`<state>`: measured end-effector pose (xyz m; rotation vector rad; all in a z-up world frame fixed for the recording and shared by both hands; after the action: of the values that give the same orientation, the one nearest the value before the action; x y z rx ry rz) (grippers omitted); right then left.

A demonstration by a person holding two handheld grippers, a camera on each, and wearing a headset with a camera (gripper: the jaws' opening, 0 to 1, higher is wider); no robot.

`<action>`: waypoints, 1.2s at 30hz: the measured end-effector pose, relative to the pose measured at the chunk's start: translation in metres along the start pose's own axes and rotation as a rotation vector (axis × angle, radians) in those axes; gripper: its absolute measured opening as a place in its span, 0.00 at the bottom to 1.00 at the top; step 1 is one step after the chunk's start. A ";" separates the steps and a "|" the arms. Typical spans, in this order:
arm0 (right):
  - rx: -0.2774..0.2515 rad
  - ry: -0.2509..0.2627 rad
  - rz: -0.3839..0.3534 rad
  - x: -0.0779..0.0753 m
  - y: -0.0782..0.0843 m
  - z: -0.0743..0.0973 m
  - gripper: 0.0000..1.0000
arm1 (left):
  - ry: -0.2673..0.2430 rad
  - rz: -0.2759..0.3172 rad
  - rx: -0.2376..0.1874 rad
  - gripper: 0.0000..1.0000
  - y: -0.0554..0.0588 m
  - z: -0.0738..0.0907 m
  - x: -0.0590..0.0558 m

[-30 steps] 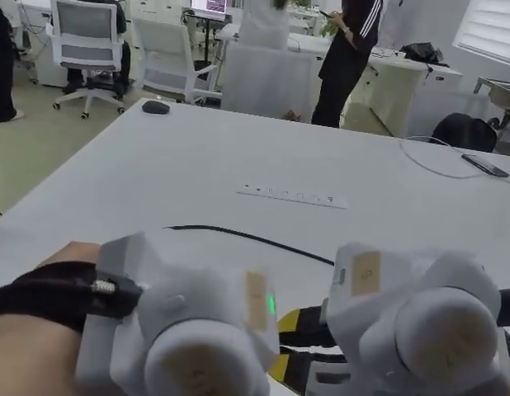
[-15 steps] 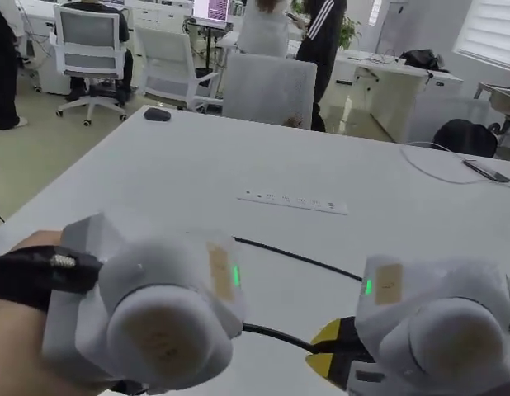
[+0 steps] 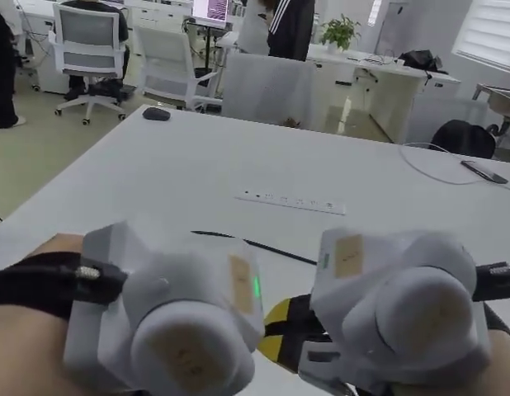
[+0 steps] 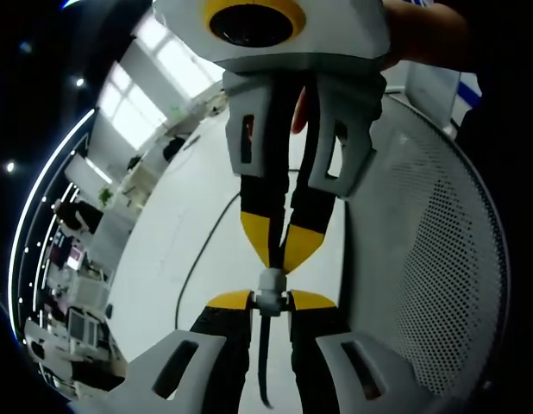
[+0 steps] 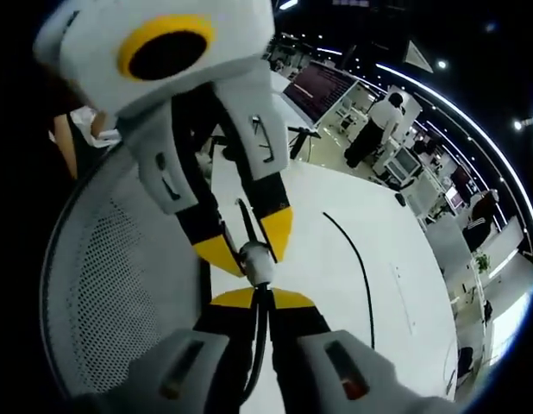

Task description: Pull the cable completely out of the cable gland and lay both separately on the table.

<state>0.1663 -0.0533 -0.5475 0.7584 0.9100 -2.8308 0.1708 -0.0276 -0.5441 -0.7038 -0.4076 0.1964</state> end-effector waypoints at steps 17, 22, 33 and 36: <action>0.174 0.008 -0.059 0.002 0.059 0.009 0.04 | -0.050 0.046 0.027 0.17 0.017 0.010 0.018; 0.202 0.015 -0.075 0.003 0.069 0.010 0.04 | -0.061 0.053 0.030 0.17 0.020 0.012 0.022; 0.264 0.039 -0.137 0.001 0.103 0.021 0.04 | -0.099 0.089 0.047 0.17 0.034 0.020 0.035; 0.287 0.052 -0.156 -0.001 0.114 0.025 0.04 | -0.107 0.095 0.054 0.17 0.037 0.020 0.038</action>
<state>0.1806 -0.1609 -0.5893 0.8269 0.5978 -3.1372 0.1949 0.0239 -0.5436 -0.6614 -0.4701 0.3349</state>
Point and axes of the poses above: the centre of the closed fingertips' face, and the gripper's own axes: z roughly backward along the fingers, x roughly to its left, y roughly out of its underside, the point moved 2 cm from there along z, roughly backward along the fingers, and after that the axes turned 15 degrees about z, right-handed, at the moved point
